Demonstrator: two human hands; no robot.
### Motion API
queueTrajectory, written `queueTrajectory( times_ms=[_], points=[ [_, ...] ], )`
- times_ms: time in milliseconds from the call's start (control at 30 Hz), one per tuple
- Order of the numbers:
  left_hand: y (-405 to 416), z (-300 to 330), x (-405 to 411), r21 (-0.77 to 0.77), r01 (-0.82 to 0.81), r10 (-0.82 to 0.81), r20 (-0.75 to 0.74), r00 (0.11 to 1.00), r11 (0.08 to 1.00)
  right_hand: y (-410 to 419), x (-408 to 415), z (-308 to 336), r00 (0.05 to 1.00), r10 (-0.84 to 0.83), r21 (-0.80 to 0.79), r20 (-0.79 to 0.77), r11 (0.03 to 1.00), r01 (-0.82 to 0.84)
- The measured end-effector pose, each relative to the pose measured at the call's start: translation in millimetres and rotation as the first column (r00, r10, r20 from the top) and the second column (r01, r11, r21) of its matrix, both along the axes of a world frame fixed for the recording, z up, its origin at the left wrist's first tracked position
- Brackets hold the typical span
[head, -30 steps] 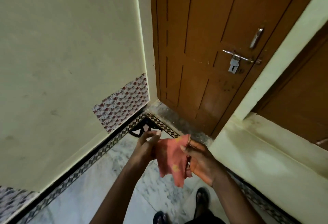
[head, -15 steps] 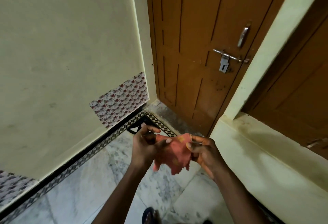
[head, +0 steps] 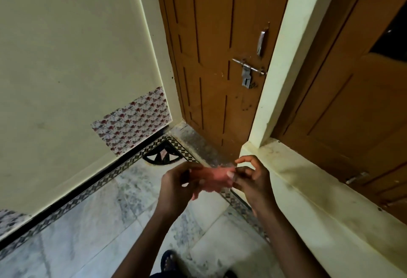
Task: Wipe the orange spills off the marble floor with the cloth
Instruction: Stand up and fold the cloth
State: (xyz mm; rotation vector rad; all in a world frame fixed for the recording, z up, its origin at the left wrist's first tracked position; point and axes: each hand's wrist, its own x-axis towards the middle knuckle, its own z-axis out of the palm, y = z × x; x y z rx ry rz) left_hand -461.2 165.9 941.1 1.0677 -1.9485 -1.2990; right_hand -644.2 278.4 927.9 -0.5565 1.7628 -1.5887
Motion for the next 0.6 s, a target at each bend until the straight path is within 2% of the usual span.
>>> queueTrajectory(
  times_ms=[133, 233, 333, 400, 467, 533, 600],
  points=[
    [0.0, 0.4, -18.4, -0.175, 0.035, -0.013, 0.126, 0.992, 0.984, 4.1, -15.0, 7.5, 0.984, 0.092, 0.038, -0.151, 0.995, -0.087],
    [-7.5, 5.1, -29.6, -0.255, 0.091, -0.049, 0.167, 0.985, 0.962, 1.8, -19.8, 12.6, 0.954, 0.132, 0.089, -0.271, 0.99, -0.111],
    [-18.1, 14.3, -37.4, -0.336, 0.124, -0.074, 0.157, 0.985, 0.934, -1.4, -24.0, 19.4, 0.896, 0.107, 0.095, -0.431, 0.993, -0.073],
    [-28.4, 25.5, -42.1, -0.347, 0.133, -0.104, 0.1, 0.99, 0.929, -3.5, -31.2, 30.6, 0.866, 0.09, 0.069, -0.491, 0.996, -0.064],
    [-38.8, 42.0, -48.7, -0.259, 0.165, -0.184, -0.05, 0.982, 0.952, -5.5, -43.9, 48.4, 0.859, 0.094, 0.0, -0.503, 0.994, -0.109],
    [-46.6, 60.1, -58.1, -0.034, 0.265, -0.266, -0.233, 0.935, 0.964, -8.1, -58.3, 65.8, 0.901, 0.129, -0.051, -0.414, 0.985, -0.165],
    [-53.7, 64.6, -68.7, 0.189, 0.38, -0.313, -0.307, 0.899, 0.906, -15.2, -69.5, 69.6, 0.939, 0.167, -0.004, -0.301, 0.984, -0.176]
  ],
)
